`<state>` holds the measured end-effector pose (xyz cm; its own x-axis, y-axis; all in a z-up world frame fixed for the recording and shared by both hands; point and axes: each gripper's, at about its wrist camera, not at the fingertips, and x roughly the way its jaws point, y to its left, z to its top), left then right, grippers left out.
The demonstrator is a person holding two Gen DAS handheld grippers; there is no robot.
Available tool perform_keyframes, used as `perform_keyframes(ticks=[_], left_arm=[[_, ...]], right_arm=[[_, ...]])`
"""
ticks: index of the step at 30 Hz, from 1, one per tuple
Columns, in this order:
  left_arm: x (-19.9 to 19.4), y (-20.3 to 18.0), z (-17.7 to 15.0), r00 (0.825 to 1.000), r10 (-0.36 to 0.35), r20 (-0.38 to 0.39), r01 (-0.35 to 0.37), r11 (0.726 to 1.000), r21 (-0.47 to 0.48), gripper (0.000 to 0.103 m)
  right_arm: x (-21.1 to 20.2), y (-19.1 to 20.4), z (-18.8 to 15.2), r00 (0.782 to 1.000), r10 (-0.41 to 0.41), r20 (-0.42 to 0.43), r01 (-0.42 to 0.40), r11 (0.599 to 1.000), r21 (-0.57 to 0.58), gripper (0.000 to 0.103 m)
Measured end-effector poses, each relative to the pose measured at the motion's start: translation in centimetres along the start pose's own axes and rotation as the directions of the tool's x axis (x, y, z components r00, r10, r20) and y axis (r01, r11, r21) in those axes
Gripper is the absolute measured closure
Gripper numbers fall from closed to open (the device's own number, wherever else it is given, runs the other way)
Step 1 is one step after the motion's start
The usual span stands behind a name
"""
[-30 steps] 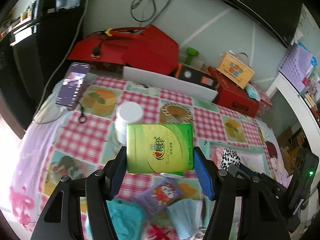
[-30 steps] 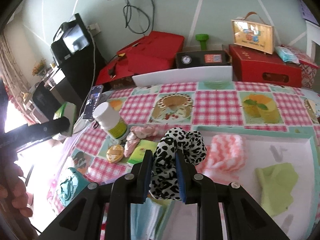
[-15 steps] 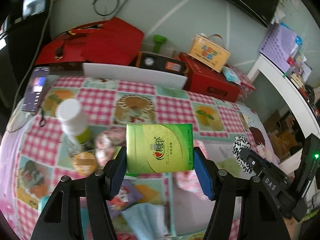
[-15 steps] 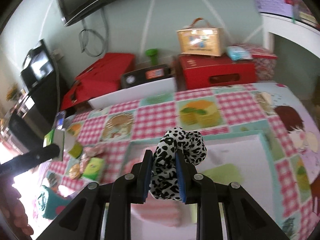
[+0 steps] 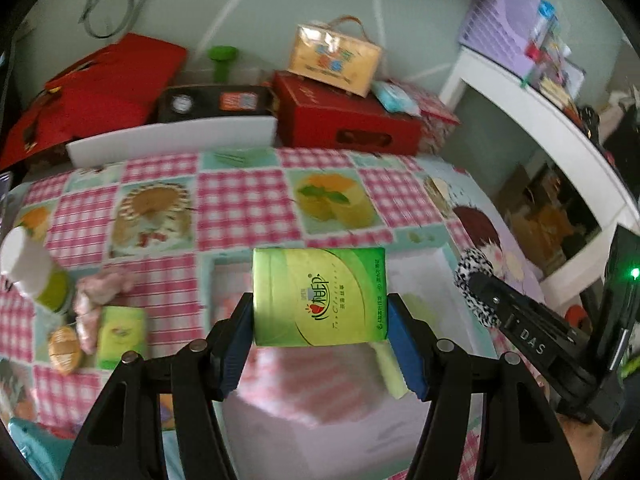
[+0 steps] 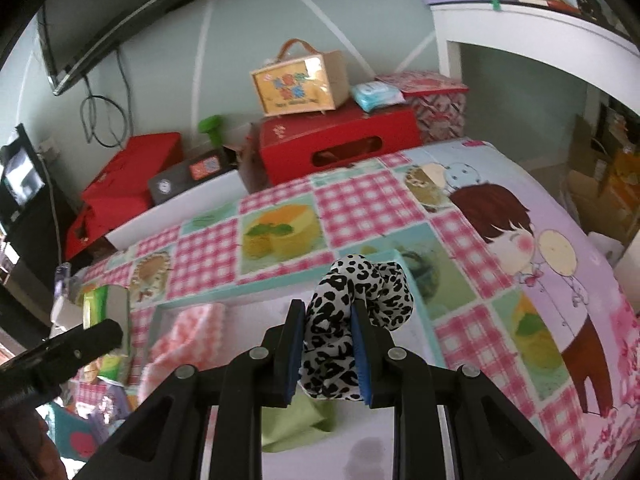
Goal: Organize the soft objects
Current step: 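Carry tissue pack with left tool while right tool carries scrunchie to tray, then open left tool to drop tissue pack while right tool releases leopard scrunchie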
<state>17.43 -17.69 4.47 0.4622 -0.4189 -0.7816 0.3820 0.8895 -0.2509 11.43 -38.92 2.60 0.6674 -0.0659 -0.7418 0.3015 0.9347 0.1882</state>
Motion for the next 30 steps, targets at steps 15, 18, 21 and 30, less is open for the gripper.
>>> perform_keyframes(ticks=[15, 18, 21, 30], left_arm=[[6.3, -1.6, -2.9, 0.988, -0.015, -0.153, 0.018, 1.0, 0.023, 0.038], [6.5, -1.5, -3.0, 0.988, -0.009, -0.156, 0.012, 1.0, 0.021, 0.038], [6.6, -1.5, -3.0, 0.987, -0.007, -0.161, 0.01, 1.0, 0.018, 0.038], [6.3, -1.6, -3.1, 0.985, 0.003, -0.174, 0.001, 1.0, 0.02, 0.037]], right_arm=[[4.4, -1.0, -1.6, 0.994, -0.033, -0.108, 0.033, 0.999, 0.001, 0.078], [5.0, -0.7, -2.0, 0.991, -0.034, -0.128, 0.032, 0.999, -0.011, 0.078], [5.2, -0.6, -2.3, 0.99, -0.038, -0.139, 0.036, 0.999, -0.016, 0.077], [5.4, -0.7, -2.6, 0.988, -0.044, -0.151, 0.042, 0.999, -0.015, 0.076]])
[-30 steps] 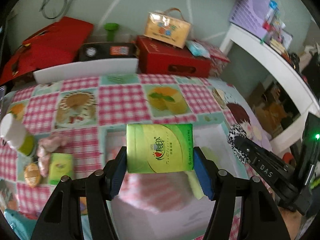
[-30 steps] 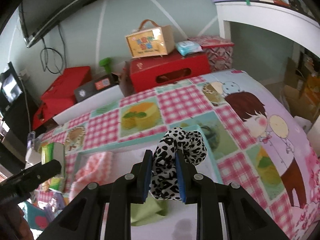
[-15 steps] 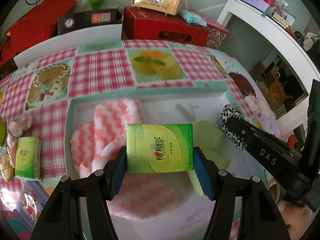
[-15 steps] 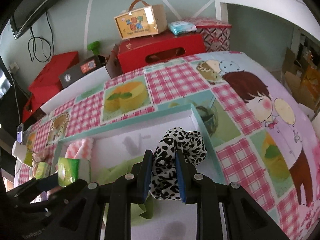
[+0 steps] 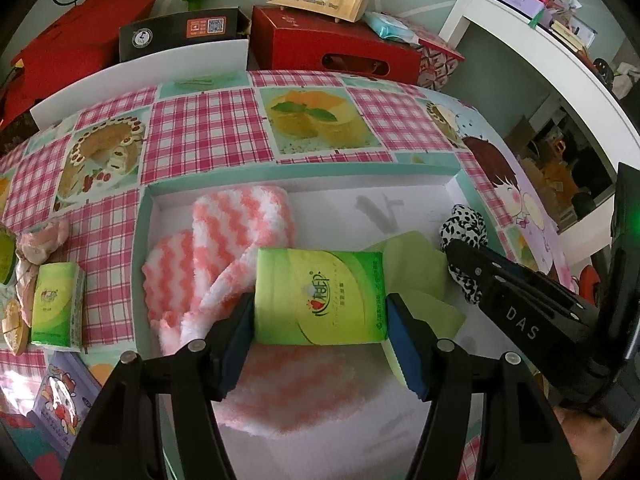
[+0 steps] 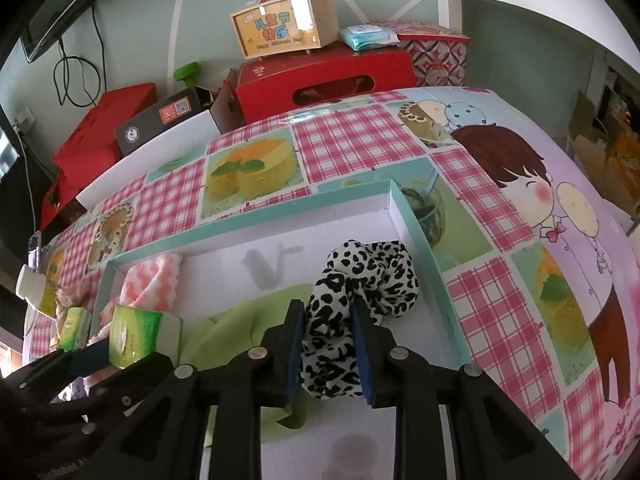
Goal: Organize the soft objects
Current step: 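Open left tool to drop tissue pack while right tool releases leopard scrunchie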
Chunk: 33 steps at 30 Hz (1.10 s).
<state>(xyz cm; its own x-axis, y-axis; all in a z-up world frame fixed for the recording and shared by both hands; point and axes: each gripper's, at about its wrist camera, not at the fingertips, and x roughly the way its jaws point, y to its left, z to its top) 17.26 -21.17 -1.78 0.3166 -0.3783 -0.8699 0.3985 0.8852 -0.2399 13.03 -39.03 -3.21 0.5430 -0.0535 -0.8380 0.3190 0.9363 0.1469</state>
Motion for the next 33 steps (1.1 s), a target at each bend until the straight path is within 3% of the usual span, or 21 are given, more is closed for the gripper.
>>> perform_keyframes(ticks=[4, 8, 11, 19, 21, 24, 33], left_arm=[[-0.5, 0.1, 0.0, 1.0, -0.005, 0.007, 0.005, 1.0, -0.001, 0.037], [-0.9, 0.1, 0.0, 1.0, -0.013, 0.016, 0.013, 1.0, -0.002, 0.035], [-1.6, 0.0, 0.1, 0.999, -0.02, 0.029, 0.02, 1.0, 0.0, 0.026], [-4.0, 0.7, 0.4, 0.995, -0.018, 0.094, 0.02, 1.0, -0.016, 0.025], [-4.7, 1.4, 0.6, 0.993, 0.008, 0.121, -0.004, 0.999, -0.035, 0.024], [-5.1, 2.6, 0.8, 0.987, 0.063, 0.147, -0.054, 0.996, -0.066, 0.011], [-4.7, 6.0, 0.6, 0.973, 0.169, 0.157, -0.142, 0.976, -0.168, 0.007]], right_arm=[[-0.2, 0.2, -0.2, 1.0, -0.011, -0.003, 0.011, 1.0, -0.009, 0.074], [-0.6, 0.2, -0.2, 1.0, -0.017, 0.005, 0.017, 1.0, -0.013, 0.062], [-1.0, 0.2, -0.2, 1.0, -0.023, 0.017, 0.023, 1.0, -0.01, 0.051], [-1.7, 0.2, -0.1, 0.999, -0.033, 0.038, 0.034, 0.999, -0.011, 0.041], [-2.0, 0.2, 0.0, 0.998, -0.04, 0.054, 0.041, 0.999, -0.009, 0.034], [-2.1, 0.2, 0.0, 0.997, -0.052, 0.064, 0.053, 0.999, -0.011, 0.025], [-1.6, 1.2, -0.1, 0.995, -0.08, 0.054, 0.084, 0.995, -0.061, 0.015]])
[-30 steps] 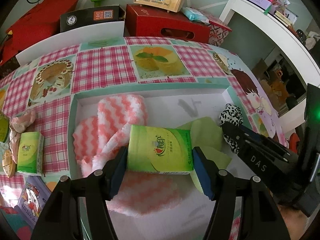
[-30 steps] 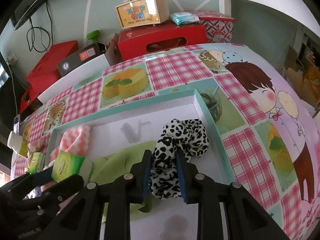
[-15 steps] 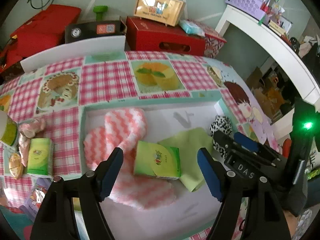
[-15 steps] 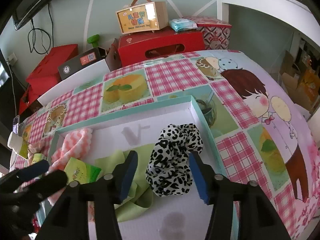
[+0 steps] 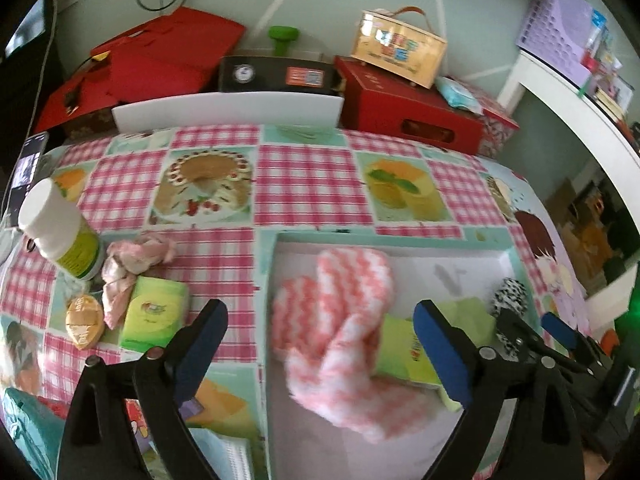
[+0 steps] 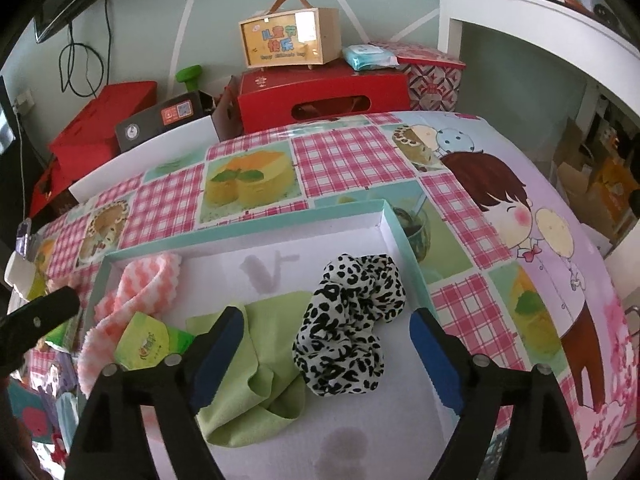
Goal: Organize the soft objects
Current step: 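Open left tool to drop tissue pack while right tool releases leopard scrunchie, then move both open tools back from the tray toward the pile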
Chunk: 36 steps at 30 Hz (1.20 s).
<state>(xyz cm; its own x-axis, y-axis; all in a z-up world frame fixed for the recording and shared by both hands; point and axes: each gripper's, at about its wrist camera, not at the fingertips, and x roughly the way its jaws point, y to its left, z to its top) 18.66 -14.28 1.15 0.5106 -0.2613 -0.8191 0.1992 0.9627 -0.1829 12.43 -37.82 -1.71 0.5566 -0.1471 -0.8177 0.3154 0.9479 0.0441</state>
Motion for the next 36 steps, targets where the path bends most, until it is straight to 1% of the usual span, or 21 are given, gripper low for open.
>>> perform_keyframes(ticks=[1, 2, 3, 4, 8, 15, 20, 25, 28, 31, 34, 36], left_arm=[[0.0, 0.2, 0.0, 1.0, 0.006, 0.004, -0.006, 1.0, -0.004, 0.006], [0.0, 0.4, 0.0, 1.0, 0.014, 0.011, -0.014, 1.0, -0.009, 0.006], [0.1, 0.4, 0.0, 1.0, 0.018, 0.013, -0.018, 1.0, -0.011, 0.006], [0.0, 0.4, 0.0, 1.0, 0.021, 0.015, -0.02, 1.0, -0.012, 0.006], [0.0, 0.6, 0.1, 0.999, 0.017, 0.027, -0.017, 1.0, -0.018, 0.006], [-0.3, 0.6, 0.1, 0.998, 0.002, 0.055, -0.002, 1.0, -0.013, 0.006], [-0.8, 1.0, 0.4, 0.999, -0.004, 0.052, 0.005, 1.0, -0.007, 0.006], [-1.5, 2.1, 0.8, 0.998, 0.036, 0.05, -0.036, 0.999, 0.011, 0.006], [-2.3, 3.3, 1.2, 0.996, 0.065, 0.061, -0.065, 0.998, 0.004, 0.006], [-3.0, 5.0, 1.7, 0.994, 0.088, 0.061, -0.087, 0.996, -0.018, 0.006], [-3.9, 7.8, 2.1, 0.99, 0.127, 0.057, -0.122, 0.989, -0.083, 0.006], [-4.8, 10.3, 2.3, 0.984, 0.166, 0.061, -0.155, 0.976, -0.155, 0.006]], right_arm=[[0.0, 0.0, 0.0, 1.0, -0.003, 0.0, 0.003, 1.0, -0.002, 0.014], [0.0, 0.0, 0.0, 1.0, -0.007, -0.002, 0.007, 1.0, -0.003, 0.009], [0.1, 0.0, -0.1, 1.0, -0.011, -0.002, 0.011, 1.0, -0.004, 0.001], [0.1, 0.1, -0.1, 1.0, -0.015, -0.003, 0.015, 1.0, -0.006, 0.0], [0.1, 0.2, -0.1, 1.0, -0.029, 0.006, 0.029, 0.999, -0.018, 0.0], [0.1, 0.3, -0.1, 0.999, -0.025, 0.02, 0.025, 0.999, -0.024, 0.0], [-0.1, 0.4, 0.0, 0.999, -0.025, 0.027, 0.026, 0.999, -0.025, 0.0], [-1.1, 1.1, 0.2, 0.998, 0.001, 0.065, 0.0, 1.0, -0.012, 0.0], [-1.5, 2.0, 0.3, 0.996, 0.04, 0.075, -0.038, 0.999, -0.031, 0.0], [-1.6, 3.3, 0.2, 0.996, 0.051, 0.074, -0.047, 0.997, -0.058, 0.0], [-1.7, 4.8, 0.0, 0.994, 0.083, 0.065, -0.077, 0.993, -0.09, 0.0], [-1.7, 5.6, -0.2, 0.993, 0.099, 0.063, -0.092, 0.99, -0.109, 0.0]])
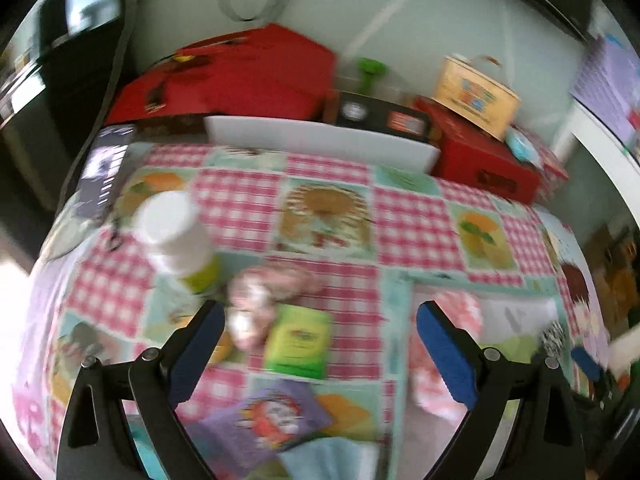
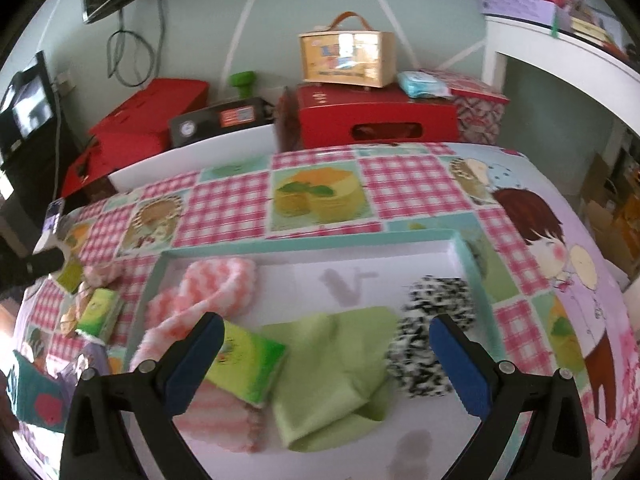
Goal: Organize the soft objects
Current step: 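Move both open tools back from the tray toward the pile, then reach left tool to gold round snack while right tool reaches clear wipes pack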
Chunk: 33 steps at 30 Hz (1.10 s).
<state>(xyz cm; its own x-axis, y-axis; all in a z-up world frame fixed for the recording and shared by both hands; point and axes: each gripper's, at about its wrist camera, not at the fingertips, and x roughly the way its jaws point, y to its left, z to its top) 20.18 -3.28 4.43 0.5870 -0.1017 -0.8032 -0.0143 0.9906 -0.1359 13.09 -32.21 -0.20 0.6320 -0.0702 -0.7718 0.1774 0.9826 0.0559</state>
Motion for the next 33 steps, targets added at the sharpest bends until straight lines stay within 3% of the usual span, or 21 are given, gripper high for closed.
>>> perform_keyframes(ticks=[7, 14, 21, 33], left_arm=[[-0.8, 8.0, 0.5, 0.995, 0.098, -0.001, -0.096, 0.971, -0.22, 0.006], [-0.7, 11.9, 0.0, 0.985, 0.168, -0.035, -0.17, 0.938, -0.303, 0.006], [1.1, 11.4, 0.0, 0.991, 0.105, -0.084, -0.124, 0.953, -0.277, 0.006], [1.6, 11.4, 0.4, 0.993, 0.013, -0.113, -0.042, 0.965, -0.26, 0.006]], right_arm=[[0.4, 2.5, -0.4, 0.999, 0.048, -0.016, -0.049, 0.998, -0.043, 0.0], [0.2, 5.5, -0.4, 0.989, 0.148, -0.014, -0.148, 0.986, -0.07, 0.0], [1.0, 10.4, -0.9, 0.968, 0.244, -0.064, -0.251, 0.958, -0.141, 0.0], [1.6, 16.0, 0.0, 0.954, 0.278, -0.114, -0.298, 0.922, -0.246, 0.0]])
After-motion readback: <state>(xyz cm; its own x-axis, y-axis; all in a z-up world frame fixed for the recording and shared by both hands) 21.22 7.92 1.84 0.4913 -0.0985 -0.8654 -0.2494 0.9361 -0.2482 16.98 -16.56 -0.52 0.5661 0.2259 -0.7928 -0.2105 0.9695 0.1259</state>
